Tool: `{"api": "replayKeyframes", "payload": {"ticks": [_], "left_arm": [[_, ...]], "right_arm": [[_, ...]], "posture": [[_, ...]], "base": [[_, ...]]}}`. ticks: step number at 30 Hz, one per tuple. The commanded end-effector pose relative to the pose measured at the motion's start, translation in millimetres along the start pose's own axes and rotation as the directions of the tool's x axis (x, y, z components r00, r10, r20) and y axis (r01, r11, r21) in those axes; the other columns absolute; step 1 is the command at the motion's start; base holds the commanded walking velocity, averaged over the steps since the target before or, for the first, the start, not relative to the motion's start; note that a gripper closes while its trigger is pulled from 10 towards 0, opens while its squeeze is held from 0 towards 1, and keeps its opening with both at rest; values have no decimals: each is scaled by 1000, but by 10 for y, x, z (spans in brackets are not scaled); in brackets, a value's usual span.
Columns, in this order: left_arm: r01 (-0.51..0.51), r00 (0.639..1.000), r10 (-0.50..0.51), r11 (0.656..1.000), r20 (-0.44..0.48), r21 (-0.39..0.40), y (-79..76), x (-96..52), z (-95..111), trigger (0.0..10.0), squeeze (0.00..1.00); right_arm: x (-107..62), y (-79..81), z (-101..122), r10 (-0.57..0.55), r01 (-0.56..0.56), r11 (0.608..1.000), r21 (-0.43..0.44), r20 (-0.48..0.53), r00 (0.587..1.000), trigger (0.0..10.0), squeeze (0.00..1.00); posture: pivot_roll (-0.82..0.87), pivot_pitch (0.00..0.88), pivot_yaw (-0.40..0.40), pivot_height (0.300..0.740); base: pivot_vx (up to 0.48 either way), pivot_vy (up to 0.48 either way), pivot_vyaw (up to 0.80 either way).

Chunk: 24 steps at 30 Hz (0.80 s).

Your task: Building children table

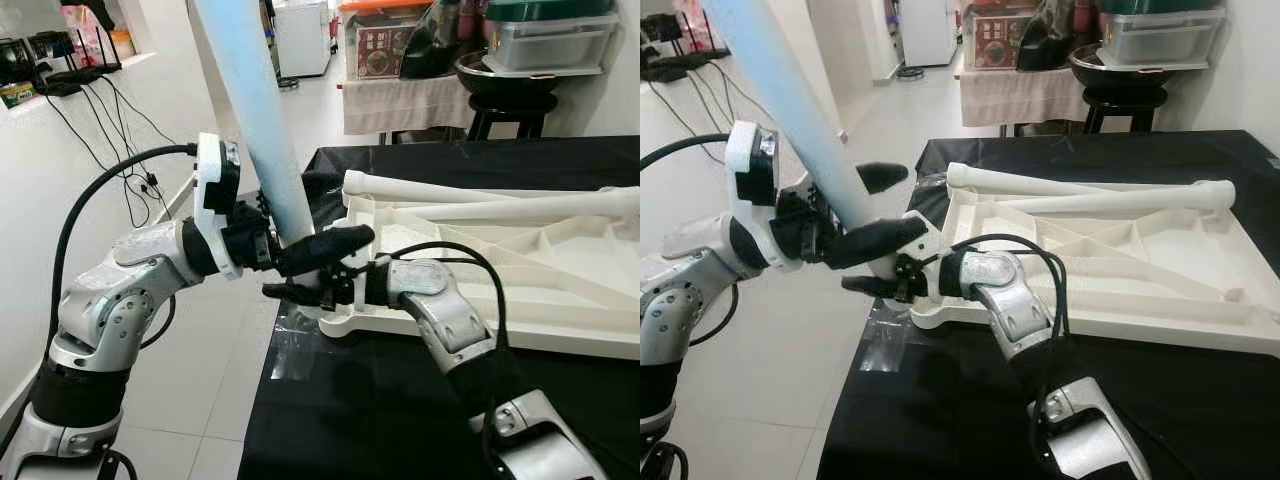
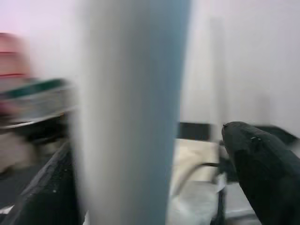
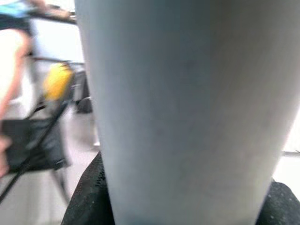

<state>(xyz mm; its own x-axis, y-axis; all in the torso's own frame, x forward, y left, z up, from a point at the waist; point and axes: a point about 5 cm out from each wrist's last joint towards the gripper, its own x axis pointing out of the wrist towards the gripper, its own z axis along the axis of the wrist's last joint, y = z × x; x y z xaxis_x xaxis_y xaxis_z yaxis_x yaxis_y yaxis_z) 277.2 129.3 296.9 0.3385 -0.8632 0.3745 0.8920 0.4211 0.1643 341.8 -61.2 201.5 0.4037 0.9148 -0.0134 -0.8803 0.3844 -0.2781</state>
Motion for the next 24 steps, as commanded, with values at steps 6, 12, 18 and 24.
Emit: {"api": "replayKeyframes", "payload": {"ticks": [6, 12, 18, 24], "left_arm": [[-241, 971, 240, 970, 21, 33, 143, -211, -18, 10000, 1000], [-396, 918, 395, 917, 29, 50, 145, -398, -37, 10000, 1000], [-559, 817, 565, 825, -112, 79, -59, -799, -260, 10000, 365], [-561, 797, 560, 825, -225, 63, -393, -887, -454, 10000, 0]], "right_arm": [[-43, -222, 68, -157, 153, 986, 69, 58, 986, 0, 0], [-82, -345, 65, -236, 228, 968, 105, 73, 969, 0, 0], [-124, -469, 10, -306, 300, 947, 115, 42, 951, 10000, 0], [-87, -386, 49, -155, 144, 982, 123, 91, 984, 10000, 0]], "posture": [[-70, 39, 68, 740], [-43, 50, 71, 740], [35, 117, 84, 740], [56, 163, 77, 740]], "base": [[0, 0, 0], [0, 0, 0], [0, 0, 0], [0, 0, 0]]}}
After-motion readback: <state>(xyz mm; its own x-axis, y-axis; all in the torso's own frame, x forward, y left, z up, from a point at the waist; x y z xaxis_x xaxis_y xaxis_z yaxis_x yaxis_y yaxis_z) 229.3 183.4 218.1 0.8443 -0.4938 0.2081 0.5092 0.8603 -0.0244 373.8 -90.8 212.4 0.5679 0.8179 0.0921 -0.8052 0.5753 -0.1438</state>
